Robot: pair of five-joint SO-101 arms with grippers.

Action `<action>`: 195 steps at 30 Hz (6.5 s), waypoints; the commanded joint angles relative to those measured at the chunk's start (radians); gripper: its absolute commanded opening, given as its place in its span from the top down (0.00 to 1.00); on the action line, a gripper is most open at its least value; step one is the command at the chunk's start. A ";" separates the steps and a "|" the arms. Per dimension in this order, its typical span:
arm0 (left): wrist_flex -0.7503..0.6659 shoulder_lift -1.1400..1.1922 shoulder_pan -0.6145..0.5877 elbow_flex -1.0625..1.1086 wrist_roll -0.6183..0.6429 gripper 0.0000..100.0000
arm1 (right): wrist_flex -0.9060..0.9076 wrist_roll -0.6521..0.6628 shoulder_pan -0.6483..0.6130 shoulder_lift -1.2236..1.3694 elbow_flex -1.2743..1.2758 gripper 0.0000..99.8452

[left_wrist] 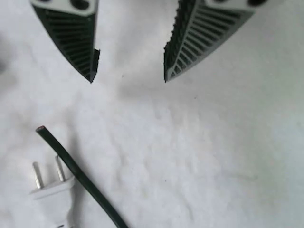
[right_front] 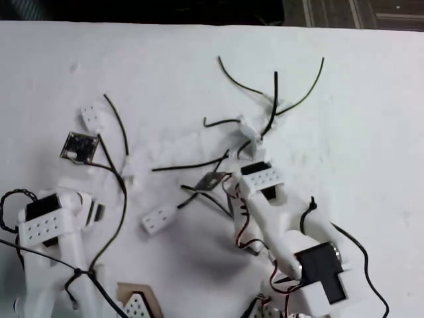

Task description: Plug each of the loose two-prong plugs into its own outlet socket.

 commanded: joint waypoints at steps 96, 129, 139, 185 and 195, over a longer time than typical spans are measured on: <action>-0.015 -0.031 -0.007 0.002 0.011 0.77 | -0.062 -0.089 0.071 0.025 -0.282 0.86; -0.015 -0.031 -0.008 0.002 0.011 0.77 | -0.042 0.087 0.139 0.150 -0.350 0.98; -0.015 -0.031 -0.008 0.002 0.011 0.77 | 0.062 0.035 0.130 0.088 -0.348 0.85; -0.015 -0.031 -0.007 0.002 0.011 0.77 | -0.189 0.098 0.116 0.073 -0.109 0.94; -0.015 -0.031 -0.005 0.002 0.009 0.77 | -0.177 0.104 0.110 0.064 -0.109 0.99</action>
